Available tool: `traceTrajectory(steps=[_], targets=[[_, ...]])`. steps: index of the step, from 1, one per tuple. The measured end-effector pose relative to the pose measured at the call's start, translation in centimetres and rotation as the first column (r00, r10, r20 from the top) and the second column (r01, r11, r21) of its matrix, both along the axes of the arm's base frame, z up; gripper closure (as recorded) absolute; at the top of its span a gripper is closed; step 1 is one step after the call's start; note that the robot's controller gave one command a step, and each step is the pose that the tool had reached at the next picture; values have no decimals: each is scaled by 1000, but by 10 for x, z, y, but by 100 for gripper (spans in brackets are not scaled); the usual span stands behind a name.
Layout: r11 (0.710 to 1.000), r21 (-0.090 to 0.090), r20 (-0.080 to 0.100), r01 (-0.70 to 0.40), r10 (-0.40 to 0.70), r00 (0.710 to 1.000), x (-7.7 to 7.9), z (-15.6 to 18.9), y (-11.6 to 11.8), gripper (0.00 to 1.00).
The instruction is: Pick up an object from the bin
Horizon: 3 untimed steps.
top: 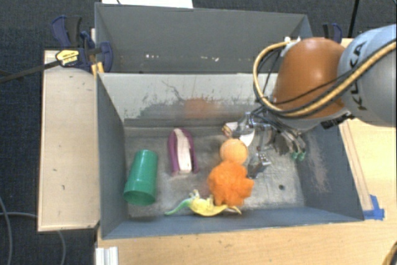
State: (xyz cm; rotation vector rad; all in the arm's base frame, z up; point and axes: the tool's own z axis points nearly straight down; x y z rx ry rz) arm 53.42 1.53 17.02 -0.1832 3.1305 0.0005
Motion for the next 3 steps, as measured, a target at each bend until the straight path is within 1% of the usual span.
traceTrajectory(steps=[1, 2, 3], targets=[[981, 0, -6, -196, 196, 981, -30, -22, 20, 0], [963, -1, -7, -270, 270, 963, -59, -72, 43, 0], [844, -5, 11, -536, 536, 844, -53, -88, 17, 0]])
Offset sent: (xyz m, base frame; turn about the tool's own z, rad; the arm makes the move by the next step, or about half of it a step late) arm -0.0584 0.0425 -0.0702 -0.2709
